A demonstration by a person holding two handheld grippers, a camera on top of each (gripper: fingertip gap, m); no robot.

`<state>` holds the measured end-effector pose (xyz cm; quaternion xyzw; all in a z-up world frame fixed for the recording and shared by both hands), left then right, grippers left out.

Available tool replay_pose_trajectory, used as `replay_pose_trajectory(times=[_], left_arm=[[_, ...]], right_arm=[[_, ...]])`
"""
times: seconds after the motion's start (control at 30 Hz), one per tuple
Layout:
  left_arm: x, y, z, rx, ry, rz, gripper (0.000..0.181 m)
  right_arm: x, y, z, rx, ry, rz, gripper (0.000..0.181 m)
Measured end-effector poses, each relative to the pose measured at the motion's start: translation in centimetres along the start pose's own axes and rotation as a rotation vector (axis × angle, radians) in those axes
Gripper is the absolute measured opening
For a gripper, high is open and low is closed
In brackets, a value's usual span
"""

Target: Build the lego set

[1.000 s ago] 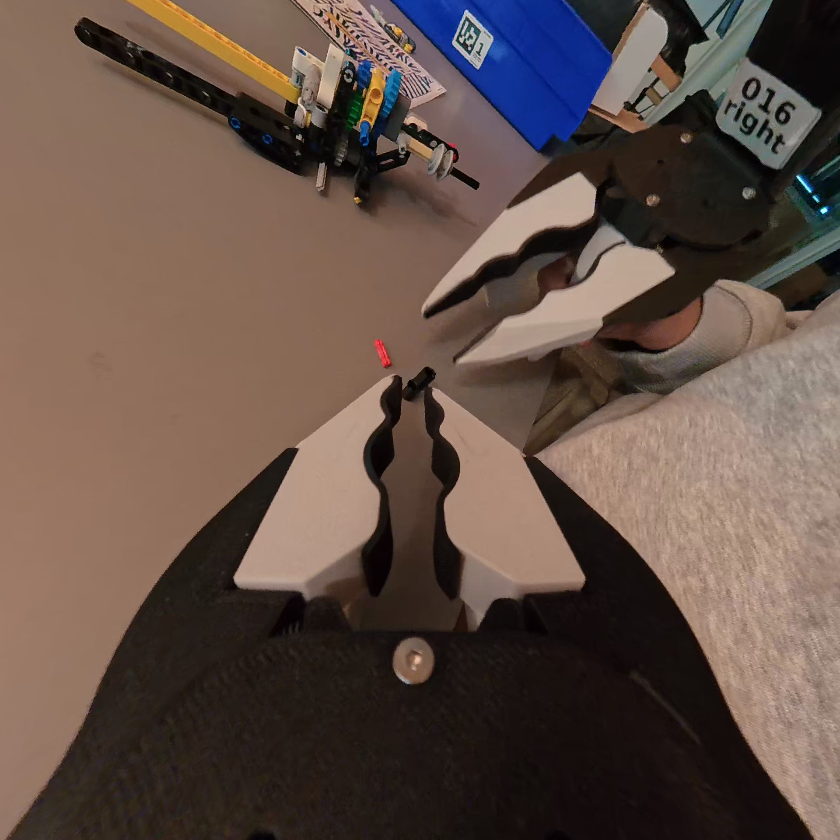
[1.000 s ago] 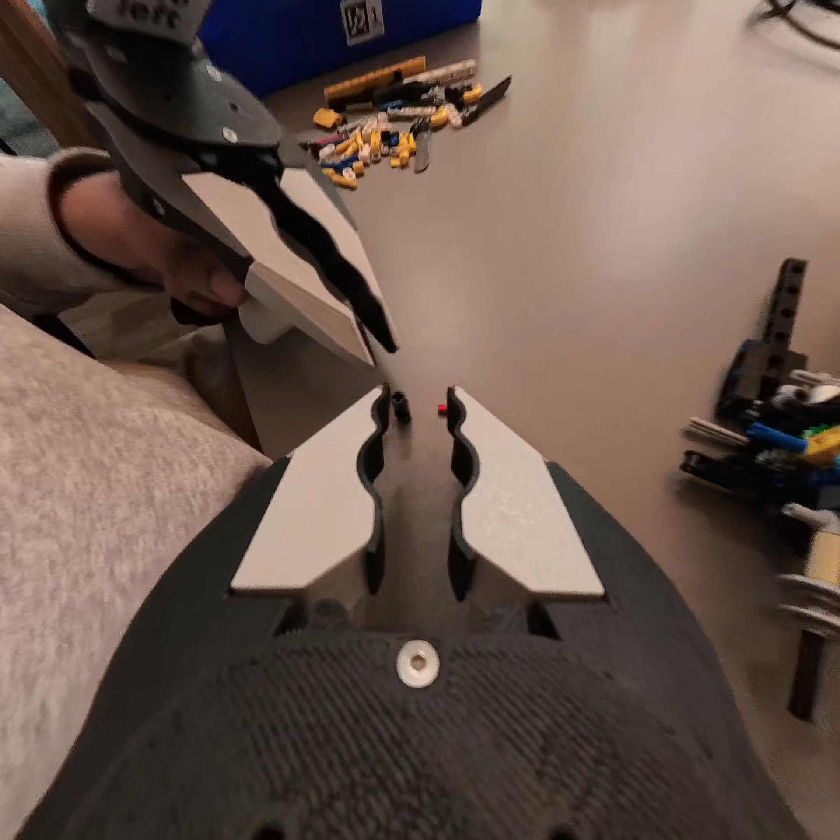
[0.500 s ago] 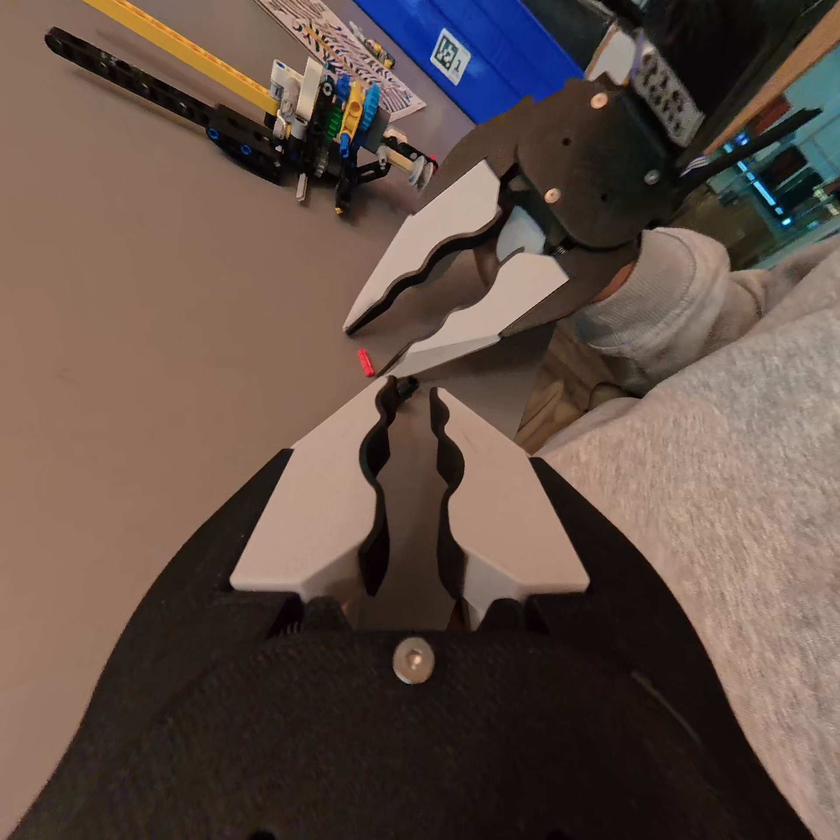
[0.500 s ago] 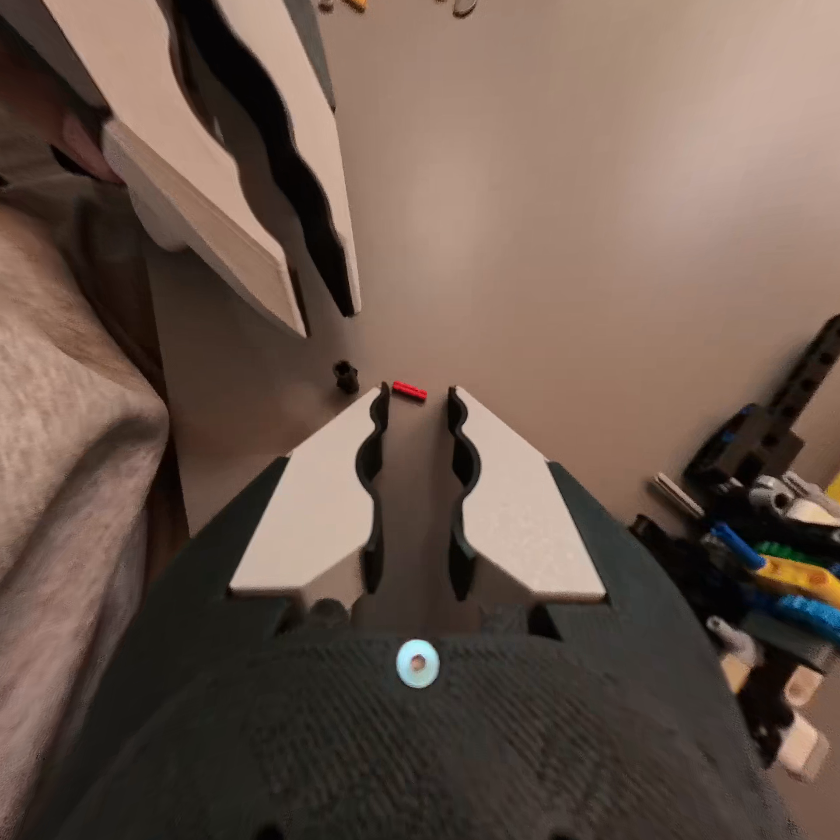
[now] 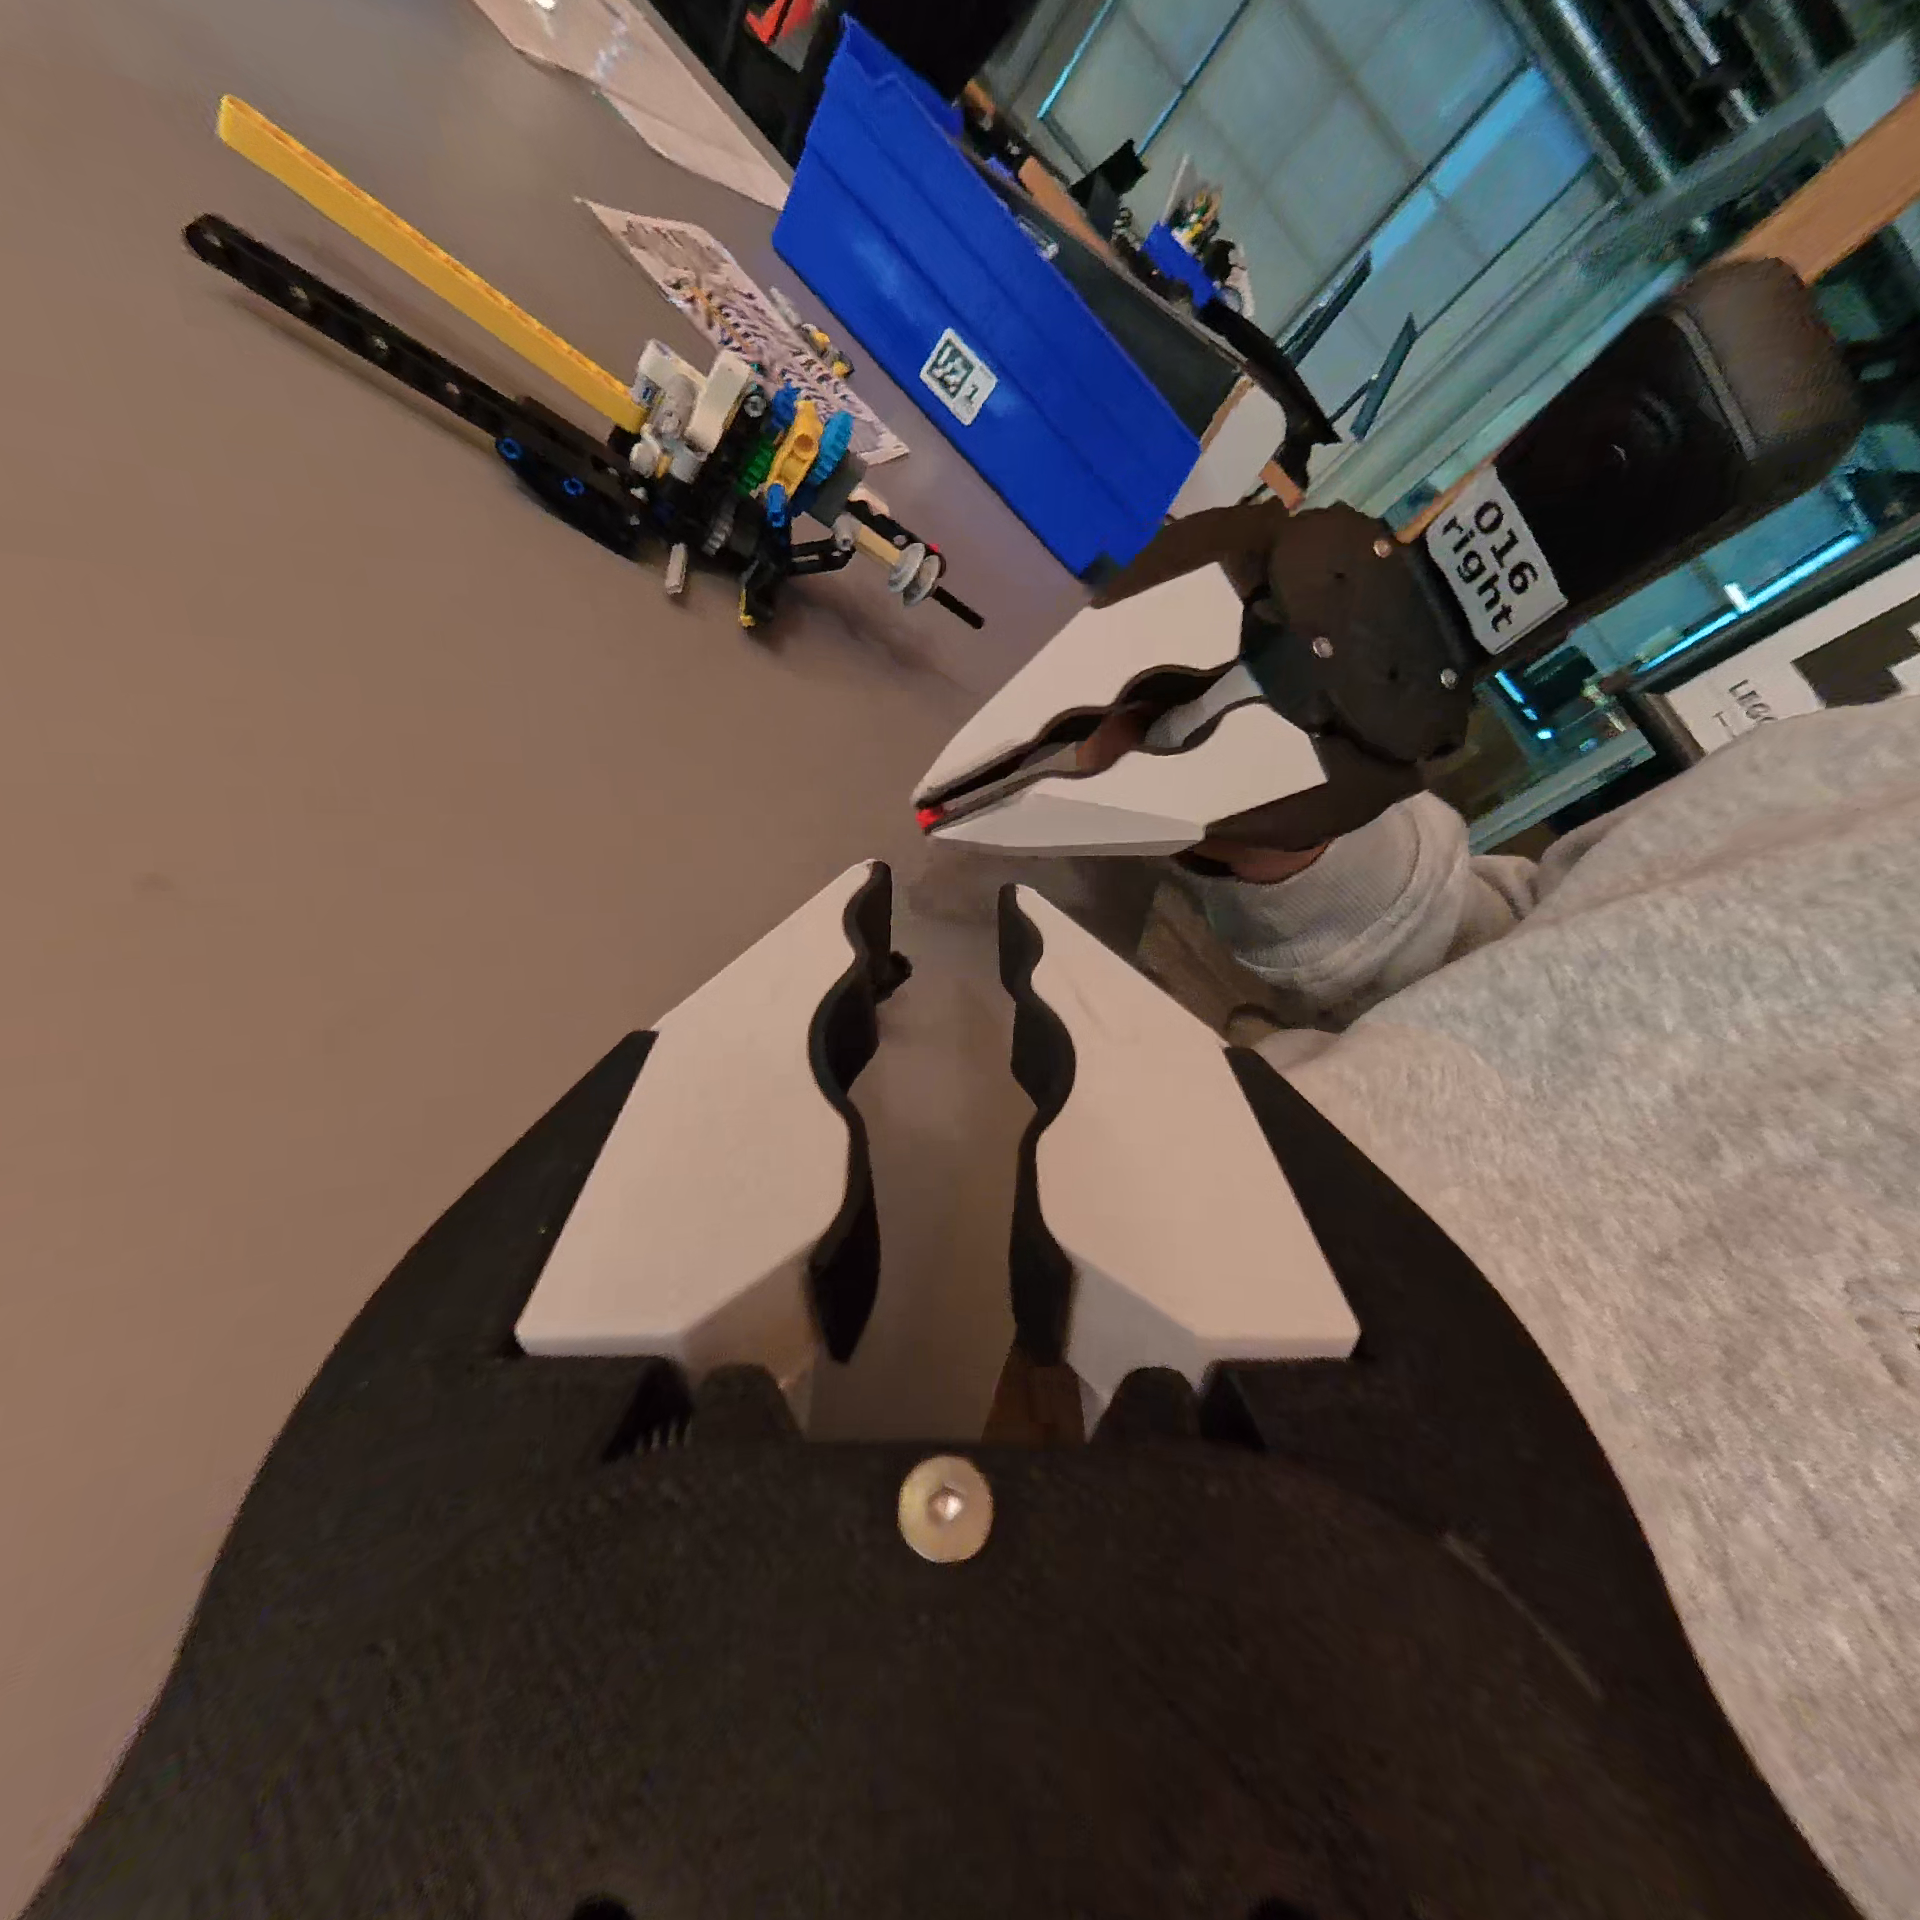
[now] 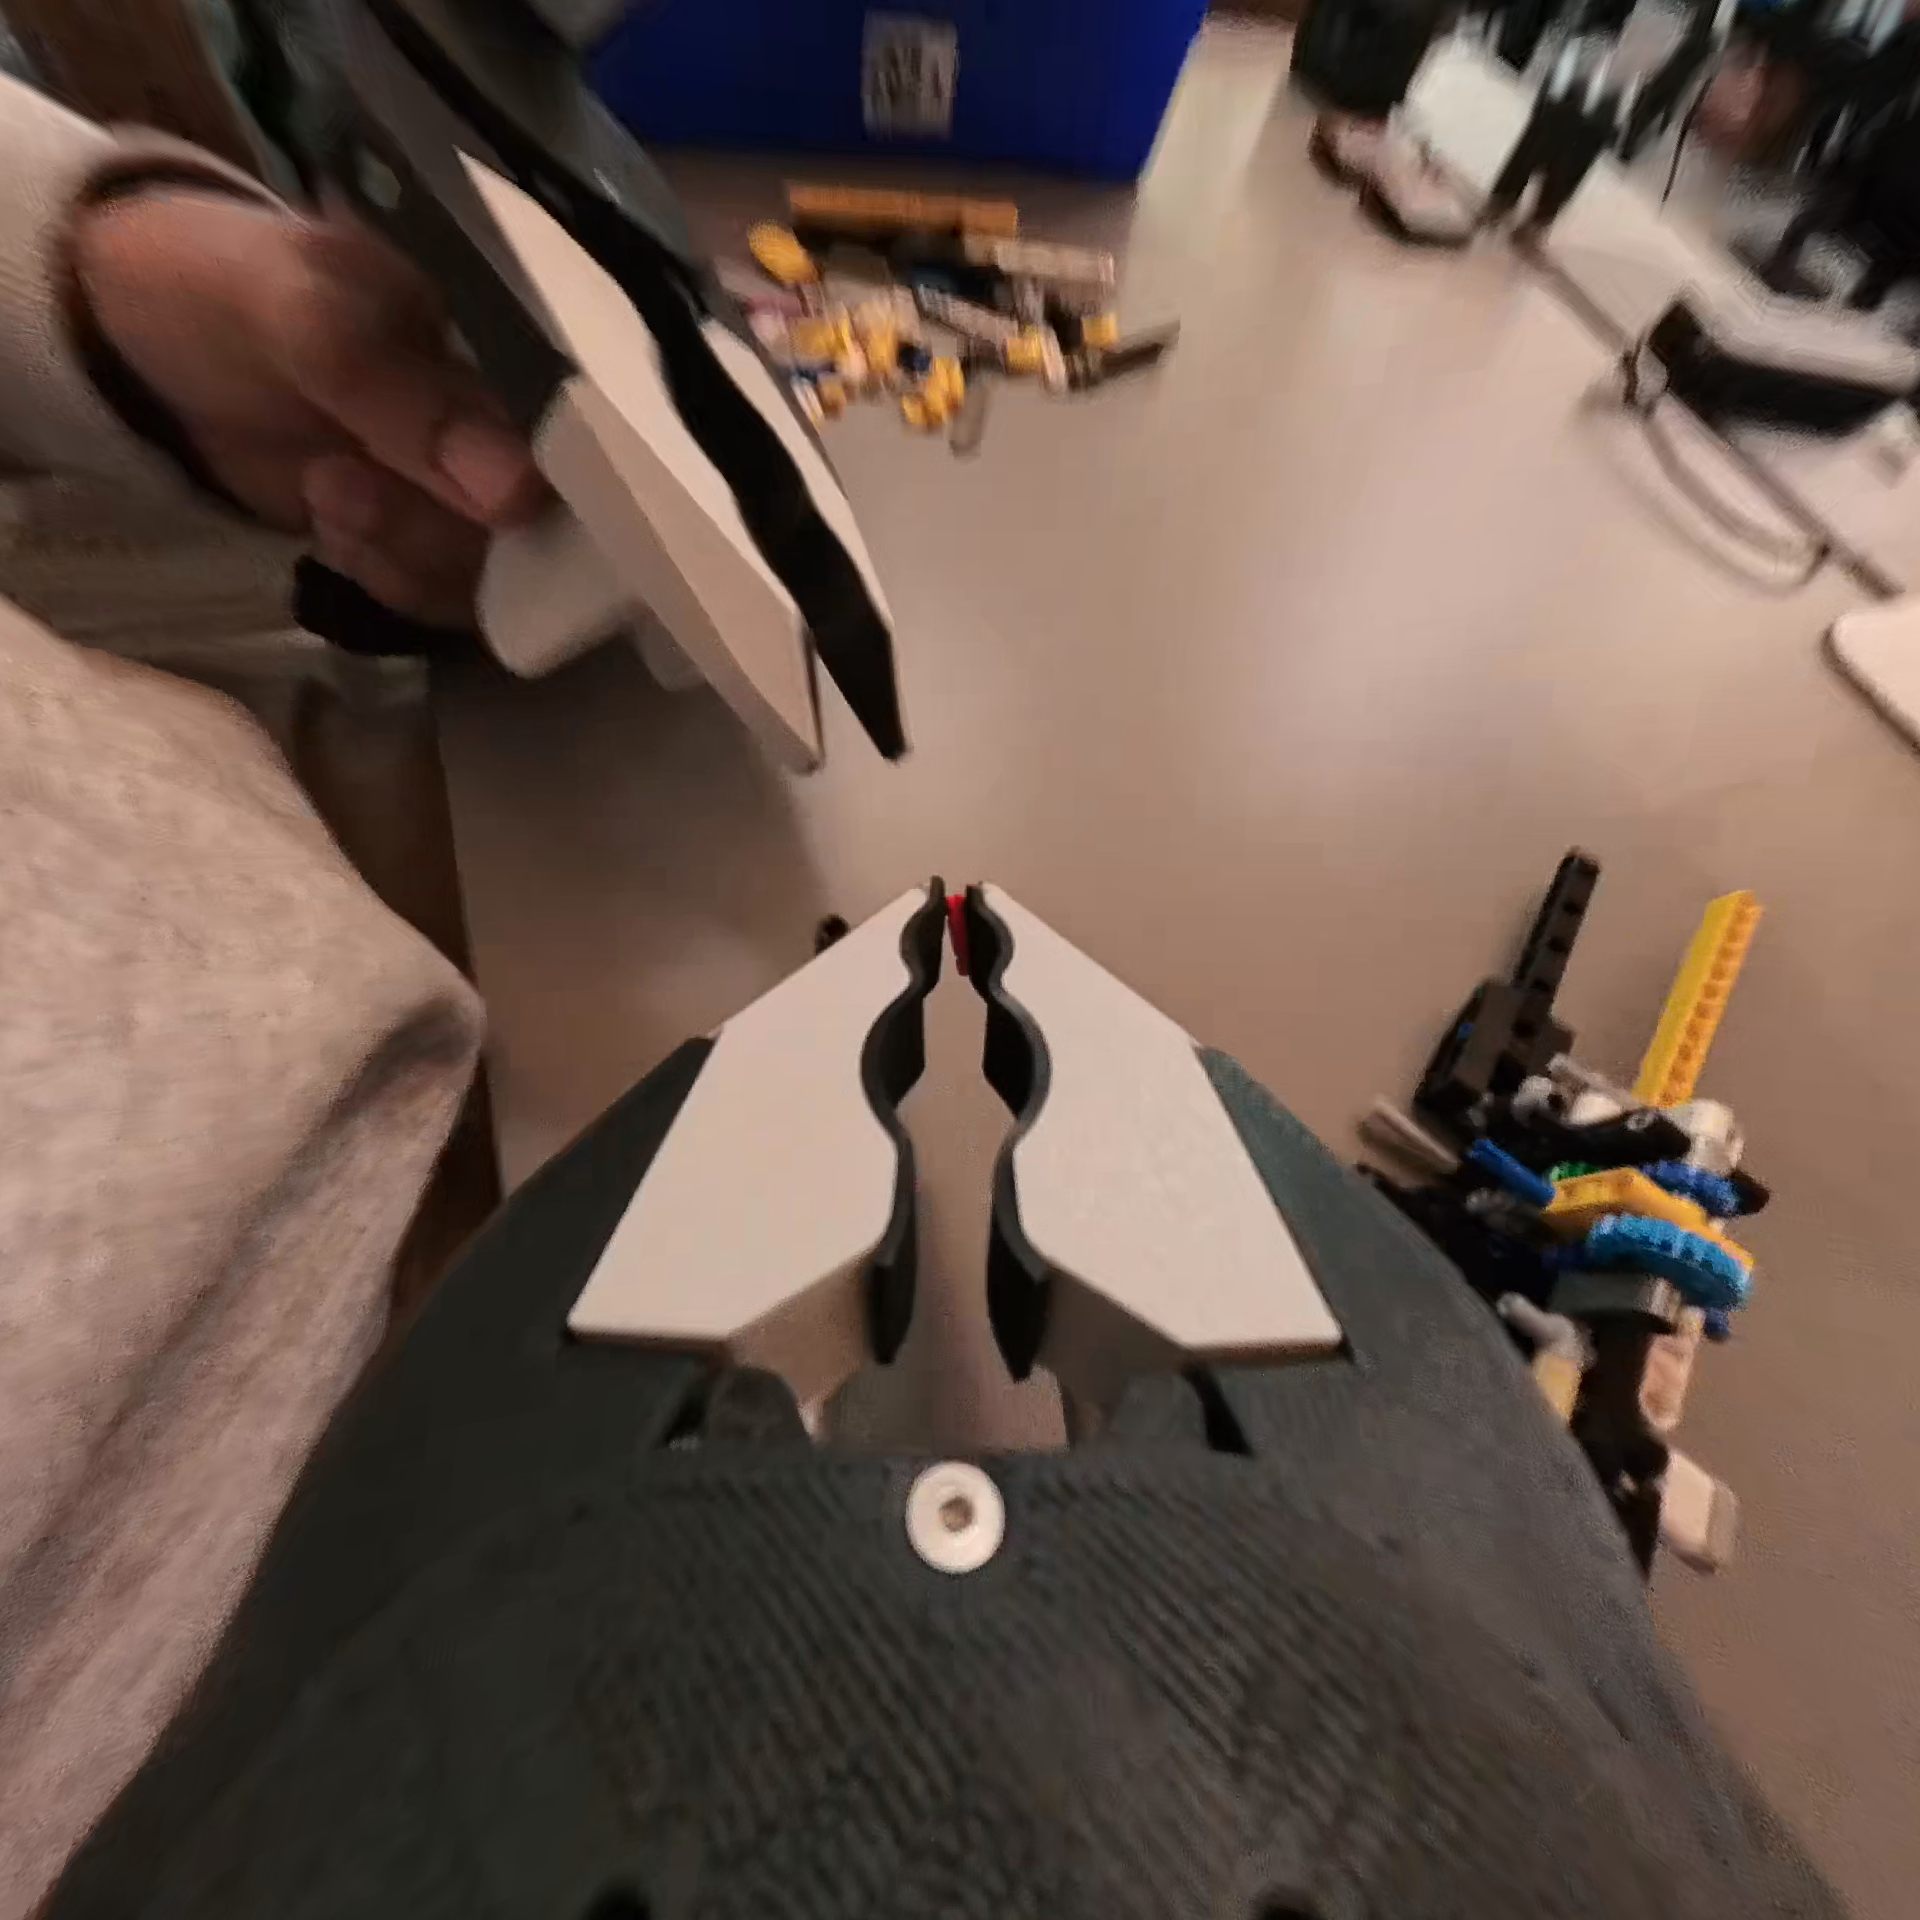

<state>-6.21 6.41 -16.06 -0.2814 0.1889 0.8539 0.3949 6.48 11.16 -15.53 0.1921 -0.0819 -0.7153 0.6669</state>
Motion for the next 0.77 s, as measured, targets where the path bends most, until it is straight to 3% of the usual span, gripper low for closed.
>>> replay_pose_trajectory(times=[0.03, 0.27, 0.4, 0.53, 0.6, 0.77], left_arm=[[-0.3, -0.1, 0.0, -0.007, 0.009, -0.024, 0.017], [-3.1, -0.2, 0.4, -0.064, 0.352, -0.41, 0.021], [-4.3, 0.2, 0.9, -0.085, 0.46, -0.592, 0.025], [-5.5, 0.3, 0.9, -0.082, 0.479, -0.696, 0.034], [-6.0, 0.5, 1.0, -0.091, 0.492, -0.745, 0.034], [-5.3, 0.7, 1.2, -0.138, 0.52, -0.712, 0.027]], right_arm=[[0.4, 0.5, 0.6, -0.062, 0.02, 0.008, 0.003], [3.4, 2.9, 4.3, -0.35, 0.155, 0.035, 0.002], [4.0, 3.7, 5.6, -0.512, -0.002, 0.114, 0.001], [3.8, 3.6, 6.4, -0.645, -0.269, 0.21, 0.001], [3.8, 3.1, 6.4, -0.638, -0.281, 0.209, 0.002], [3.4, 3.2, 6.2, -0.654, -0.313, 0.207, 0.001]])
Point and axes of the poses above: each gripper's, where its closed fingertips meet, y back along the fingers, z out of its top, x = y × z across the jaws, the point moved 7 cm from there along y, back along the fingers, and after that the axes turned 9 degrees about -x, right-handed, at the moved point
